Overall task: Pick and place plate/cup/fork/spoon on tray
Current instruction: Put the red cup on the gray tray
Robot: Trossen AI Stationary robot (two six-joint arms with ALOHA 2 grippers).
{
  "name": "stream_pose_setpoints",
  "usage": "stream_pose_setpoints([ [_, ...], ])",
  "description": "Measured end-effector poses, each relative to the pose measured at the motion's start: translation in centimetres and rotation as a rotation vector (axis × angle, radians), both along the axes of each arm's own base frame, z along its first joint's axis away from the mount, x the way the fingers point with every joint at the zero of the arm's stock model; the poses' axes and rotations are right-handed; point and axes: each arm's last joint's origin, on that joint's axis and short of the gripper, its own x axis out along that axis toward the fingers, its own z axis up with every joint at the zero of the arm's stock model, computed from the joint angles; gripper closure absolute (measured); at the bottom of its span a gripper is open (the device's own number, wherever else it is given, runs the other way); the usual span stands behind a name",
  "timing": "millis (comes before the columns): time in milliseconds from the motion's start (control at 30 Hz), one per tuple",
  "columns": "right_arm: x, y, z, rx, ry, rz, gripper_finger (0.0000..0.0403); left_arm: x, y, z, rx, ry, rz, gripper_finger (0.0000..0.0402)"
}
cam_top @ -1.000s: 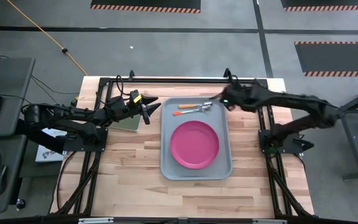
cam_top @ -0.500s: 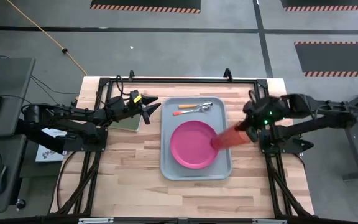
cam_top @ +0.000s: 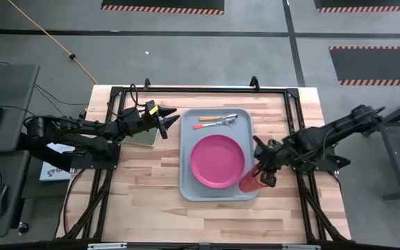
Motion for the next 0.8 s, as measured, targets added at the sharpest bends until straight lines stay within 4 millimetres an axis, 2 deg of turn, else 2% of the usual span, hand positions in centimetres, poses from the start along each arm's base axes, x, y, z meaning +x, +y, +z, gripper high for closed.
stream_pose_setpoints([
  [333, 1.0, 0.3, -2.1, -0.065, 0.159, -0.023, 0.0403, 0.0, 0.0, 0.0, 0.0, 0.0, 0.0, 0.023],
  [800, 2.3, -1.3, -2.6, -0.126, 0.155, -0.08, 0.0403, 0.0, 0.0, 0.0, 0.0, 0.001, 0.001, 0.023],
])
